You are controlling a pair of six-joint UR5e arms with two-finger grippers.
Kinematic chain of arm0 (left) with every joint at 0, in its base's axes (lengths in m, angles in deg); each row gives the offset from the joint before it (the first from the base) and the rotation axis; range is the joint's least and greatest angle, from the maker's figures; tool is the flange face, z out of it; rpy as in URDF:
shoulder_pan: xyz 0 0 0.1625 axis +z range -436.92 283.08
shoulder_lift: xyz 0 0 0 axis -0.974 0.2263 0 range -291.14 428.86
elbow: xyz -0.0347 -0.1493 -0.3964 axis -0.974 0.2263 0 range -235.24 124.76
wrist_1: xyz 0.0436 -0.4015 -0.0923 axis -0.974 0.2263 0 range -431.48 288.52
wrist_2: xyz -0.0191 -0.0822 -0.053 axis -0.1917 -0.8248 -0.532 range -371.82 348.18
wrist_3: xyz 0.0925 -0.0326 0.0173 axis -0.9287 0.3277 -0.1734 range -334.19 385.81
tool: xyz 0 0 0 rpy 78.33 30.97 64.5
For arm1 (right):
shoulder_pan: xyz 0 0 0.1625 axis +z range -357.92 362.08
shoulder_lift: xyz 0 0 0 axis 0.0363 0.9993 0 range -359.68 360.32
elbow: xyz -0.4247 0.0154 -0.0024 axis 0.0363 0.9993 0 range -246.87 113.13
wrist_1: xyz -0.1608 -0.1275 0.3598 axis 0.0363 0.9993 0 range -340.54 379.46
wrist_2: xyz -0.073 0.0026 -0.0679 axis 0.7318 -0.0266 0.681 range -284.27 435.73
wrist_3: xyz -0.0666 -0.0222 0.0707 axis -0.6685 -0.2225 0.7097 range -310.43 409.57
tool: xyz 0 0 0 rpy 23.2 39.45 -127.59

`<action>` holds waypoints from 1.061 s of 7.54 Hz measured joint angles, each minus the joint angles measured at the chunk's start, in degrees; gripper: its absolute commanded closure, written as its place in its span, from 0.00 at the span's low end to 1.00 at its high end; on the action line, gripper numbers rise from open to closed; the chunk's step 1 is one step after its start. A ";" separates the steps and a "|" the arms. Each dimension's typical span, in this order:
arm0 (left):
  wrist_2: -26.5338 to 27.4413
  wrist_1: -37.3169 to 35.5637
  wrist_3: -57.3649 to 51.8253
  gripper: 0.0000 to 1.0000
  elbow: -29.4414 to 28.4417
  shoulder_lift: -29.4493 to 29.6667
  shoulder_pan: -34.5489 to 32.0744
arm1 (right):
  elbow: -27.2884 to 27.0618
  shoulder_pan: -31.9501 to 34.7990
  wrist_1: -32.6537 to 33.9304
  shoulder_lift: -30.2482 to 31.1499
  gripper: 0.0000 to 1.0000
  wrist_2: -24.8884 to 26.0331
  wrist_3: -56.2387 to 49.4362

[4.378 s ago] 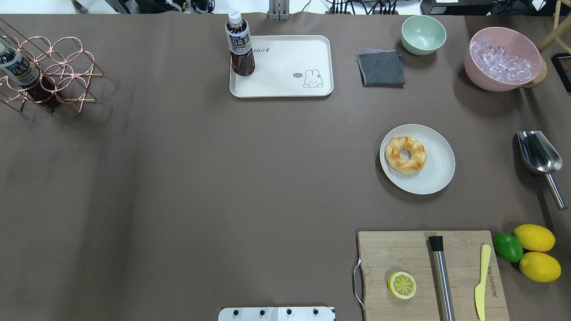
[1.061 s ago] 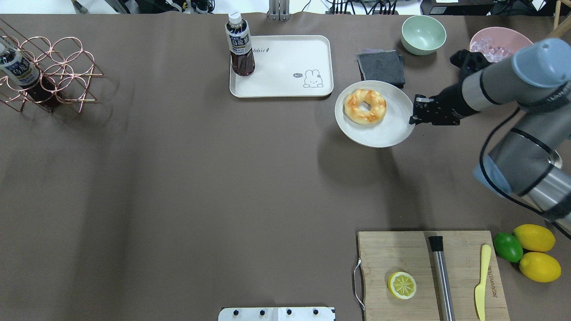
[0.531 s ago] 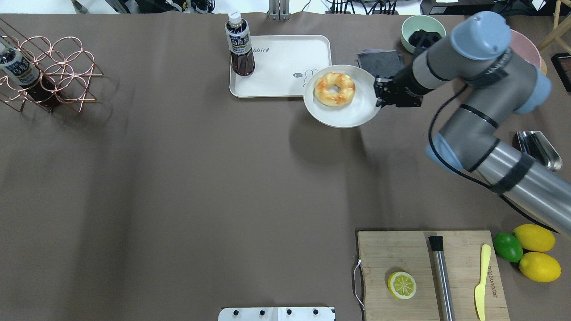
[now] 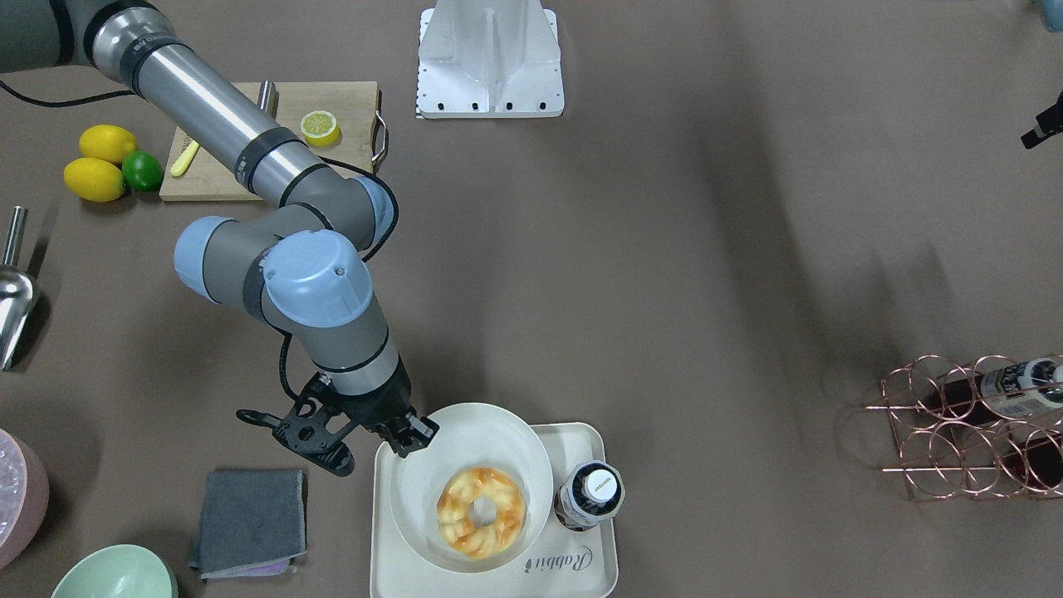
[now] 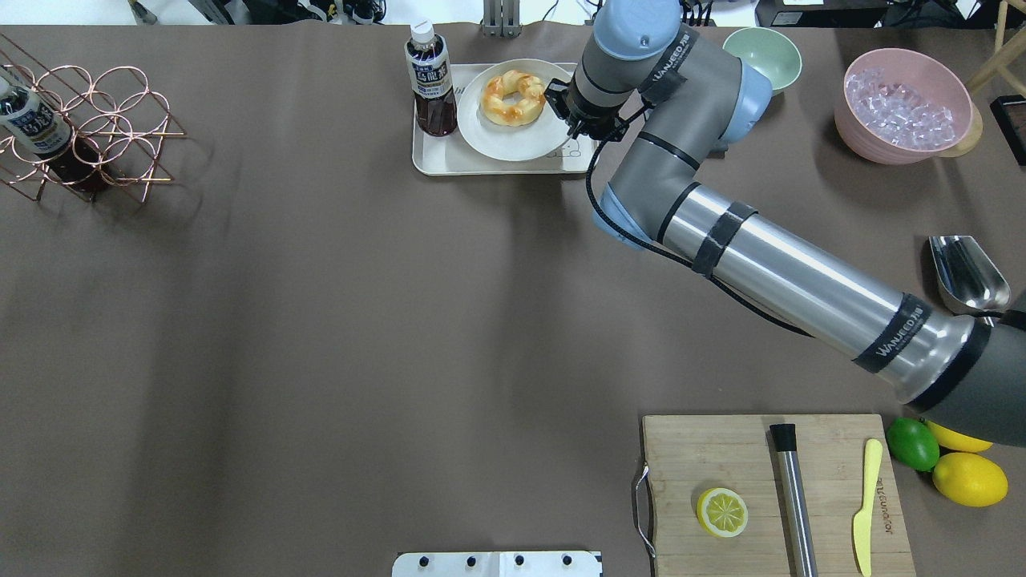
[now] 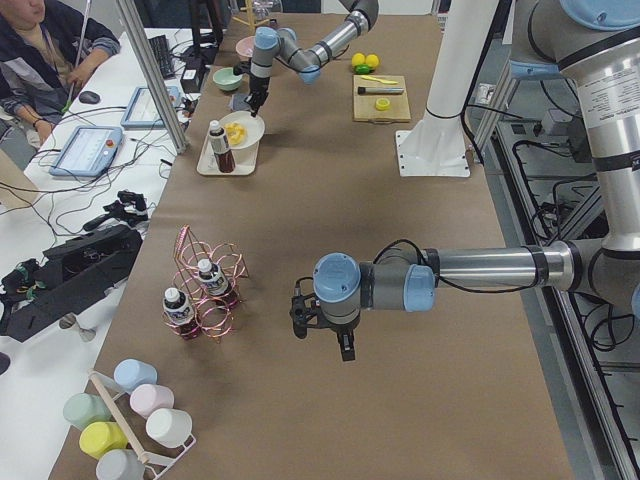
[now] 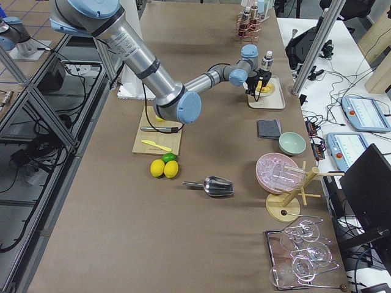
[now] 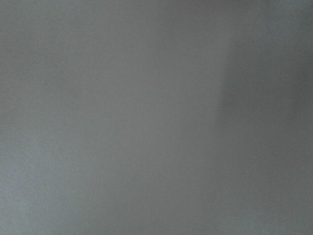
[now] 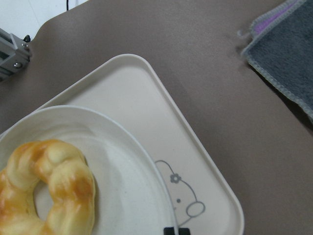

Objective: Place donut on tray

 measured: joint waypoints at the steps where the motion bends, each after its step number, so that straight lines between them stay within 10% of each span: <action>1: 0.00 0.03 0.00 0.01 0.01 -0.12 0.00 | 4.54 -0.08 -2.22 -2.25 1.00 1.18 0.94; 3: 0.00 0.04 0.00 0.01 0.02 -0.19 0.00 | 9.69 -0.13 -6.10 -3.95 0.00 2.38 1.70; 8: 0.00 -0.05 0.00 0.01 0.02 -0.18 0.00 | -1.18 2.81 -5.64 3.53 0.00 -2.76 -6.91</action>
